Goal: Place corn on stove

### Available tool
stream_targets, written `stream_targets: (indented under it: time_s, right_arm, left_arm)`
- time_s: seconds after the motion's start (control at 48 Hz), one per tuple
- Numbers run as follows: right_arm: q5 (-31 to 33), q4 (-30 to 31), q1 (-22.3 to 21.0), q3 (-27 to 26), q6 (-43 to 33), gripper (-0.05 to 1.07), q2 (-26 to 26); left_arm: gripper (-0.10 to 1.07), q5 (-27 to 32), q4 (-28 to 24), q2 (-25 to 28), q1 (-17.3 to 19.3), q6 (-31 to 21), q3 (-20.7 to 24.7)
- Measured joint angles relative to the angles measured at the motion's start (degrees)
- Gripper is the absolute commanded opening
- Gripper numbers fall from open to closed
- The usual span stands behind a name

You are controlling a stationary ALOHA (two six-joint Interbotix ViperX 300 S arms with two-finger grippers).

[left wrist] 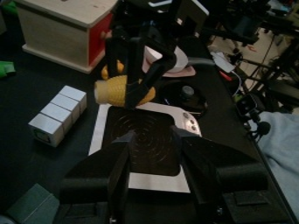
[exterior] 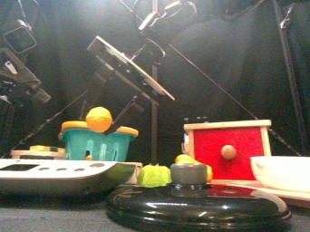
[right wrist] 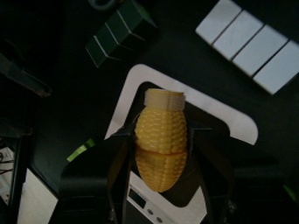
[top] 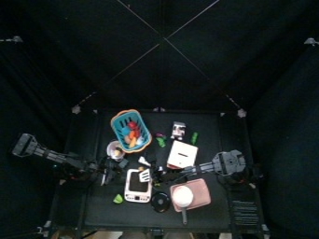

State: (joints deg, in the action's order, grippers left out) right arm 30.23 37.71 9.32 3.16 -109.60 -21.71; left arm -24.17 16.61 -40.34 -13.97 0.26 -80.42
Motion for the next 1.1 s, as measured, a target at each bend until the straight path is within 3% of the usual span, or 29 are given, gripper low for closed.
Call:
stream_targets:
  time_s: [0.188,0.396,0.521,1.104]
  right_arm:
    - [-0.09,4.04,1.41,-0.35,-8.26,0.78,-2.29]
    - [1.32,4.39,1.93,-1.76,-11.6,0.78,-3.6]
    - [2.02,4.57,1.93,-2.99,-12.22,0.78,-4.66]
    - [8.0,2.9,2.46,-5.45,-12.3,0.79,-7.12]
  left_arm:
    - [0.78,3.16,-2.72,-2.99,6.06,0.0,0.0]
    - [0.78,10.2,-6.5,-8.88,15.29,0.0,0.97]
    - [0.78,15.29,-8.17,-10.99,18.72,-0.18,1.67]
    - [0.78,16.61,-8.53,-11.16,18.98,-0.18,1.67]
